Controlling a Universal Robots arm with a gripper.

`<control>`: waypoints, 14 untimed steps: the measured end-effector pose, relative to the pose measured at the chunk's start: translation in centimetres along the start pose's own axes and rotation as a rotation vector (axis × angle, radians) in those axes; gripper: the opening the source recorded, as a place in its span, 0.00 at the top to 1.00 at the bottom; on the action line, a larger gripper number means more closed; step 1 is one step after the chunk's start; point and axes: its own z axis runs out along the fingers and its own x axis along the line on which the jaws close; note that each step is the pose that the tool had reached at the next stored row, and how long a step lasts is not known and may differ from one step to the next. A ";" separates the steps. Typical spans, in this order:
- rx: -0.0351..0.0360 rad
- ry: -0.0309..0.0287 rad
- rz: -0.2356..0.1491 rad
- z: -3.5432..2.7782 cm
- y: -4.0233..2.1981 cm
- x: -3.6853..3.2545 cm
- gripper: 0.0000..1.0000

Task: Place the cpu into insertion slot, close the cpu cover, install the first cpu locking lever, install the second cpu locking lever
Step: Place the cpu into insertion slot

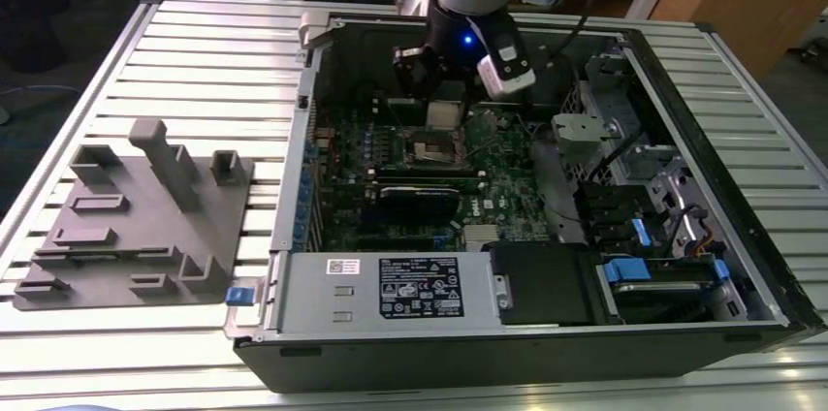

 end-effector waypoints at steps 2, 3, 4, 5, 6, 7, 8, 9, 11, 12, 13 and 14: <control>-0.0001 -0.0050 -0.002 0.20 -0.02 0.03 0.46; -0.0001 -0.0063 -0.003 0.32 -0.03 0.08 0.46; -0.0001 -0.0073 -0.003 0.44 -0.04 0.16 0.46; -0.0001 -0.0081 -0.003 0.58 -0.06 0.25 0.46; 0.0000 -0.0087 -0.004 0.71 -0.07 0.32 0.46; 0.0000 -0.0092 -0.004 0.85 -0.09 0.38 0.46; 0.0000 -0.0097 -0.004 0.99 -0.10 0.42 0.46; 0.0003 -0.0098 -0.004 1.10 -0.11 0.43 0.46; 0.0021 -0.0097 -0.004 1.12 -0.12 0.43 0.46; 0.0022 -0.0097 -0.004 1.12 -0.12 0.43 0.46; 0.0022 -0.0098 -0.004 1.13 -0.11 0.44 0.46; 0.0023 -0.0099 -0.004 1.13 -0.11 0.44 0.46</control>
